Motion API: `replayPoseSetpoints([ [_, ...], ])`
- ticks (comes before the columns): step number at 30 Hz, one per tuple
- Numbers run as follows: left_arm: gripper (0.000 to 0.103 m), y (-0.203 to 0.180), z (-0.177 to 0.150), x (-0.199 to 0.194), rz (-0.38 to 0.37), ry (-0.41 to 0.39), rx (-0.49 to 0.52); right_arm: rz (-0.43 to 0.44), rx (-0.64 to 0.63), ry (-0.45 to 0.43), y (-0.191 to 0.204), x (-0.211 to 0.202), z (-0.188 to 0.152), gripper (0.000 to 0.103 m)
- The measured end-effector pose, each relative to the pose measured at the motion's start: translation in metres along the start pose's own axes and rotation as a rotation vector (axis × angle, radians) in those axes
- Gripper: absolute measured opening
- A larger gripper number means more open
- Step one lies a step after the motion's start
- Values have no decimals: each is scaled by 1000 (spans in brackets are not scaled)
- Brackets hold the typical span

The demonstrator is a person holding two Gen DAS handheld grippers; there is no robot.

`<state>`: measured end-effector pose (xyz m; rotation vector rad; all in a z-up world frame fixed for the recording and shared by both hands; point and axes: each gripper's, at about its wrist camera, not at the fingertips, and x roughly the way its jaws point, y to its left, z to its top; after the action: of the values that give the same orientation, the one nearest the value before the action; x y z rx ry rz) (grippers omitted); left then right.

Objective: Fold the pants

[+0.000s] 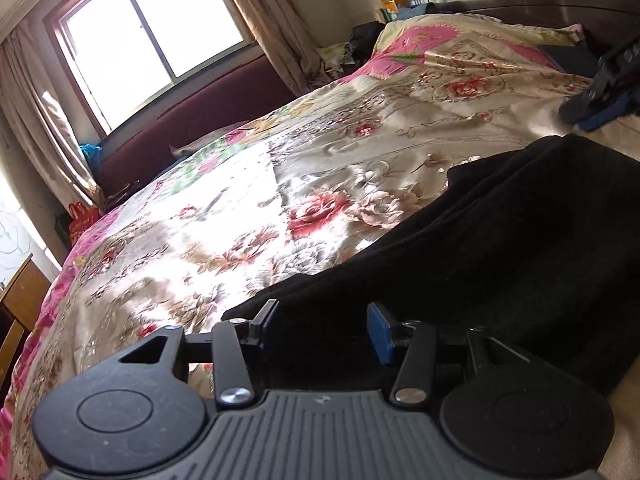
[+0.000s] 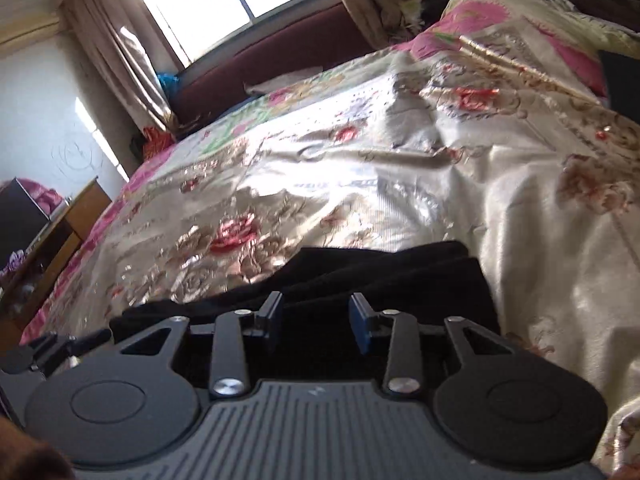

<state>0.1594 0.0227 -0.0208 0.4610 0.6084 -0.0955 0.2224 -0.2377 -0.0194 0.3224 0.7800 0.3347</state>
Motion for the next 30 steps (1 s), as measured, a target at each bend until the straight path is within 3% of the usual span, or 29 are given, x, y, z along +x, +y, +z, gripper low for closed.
replayPoseSetpoints([
  [2,62,-4,0,19,-1,10,26,-72,-3,56,-4,37,-3,32],
  [6,63,8,-8,55,-21,79,-2,-129,136,60,-37,77,4,3],
  [10,63,11,-6,51,3,86,11,-119,116,56,-37,68,3,3],
  [11,63,11,-5,47,21,89,5,-119,117,47,-35,57,1,7],
  [12,63,11,-5,40,46,93,-4,-113,123,25,-32,43,-1,18],
  [15,63,11,-10,11,85,80,-27,-94,103,-9,-20,-3,-16,19],
  [19,68,6,-26,-38,48,66,-130,-48,70,3,0,-51,-55,23],
  [23,72,-7,-35,-58,54,81,-137,-72,35,24,14,-60,-72,24],
  [26,72,-10,-36,-68,44,71,-143,-66,89,-2,7,-68,-68,25],
  [30,72,-8,-31,-72,41,54,-132,-92,137,-46,-23,-77,-56,41],
])
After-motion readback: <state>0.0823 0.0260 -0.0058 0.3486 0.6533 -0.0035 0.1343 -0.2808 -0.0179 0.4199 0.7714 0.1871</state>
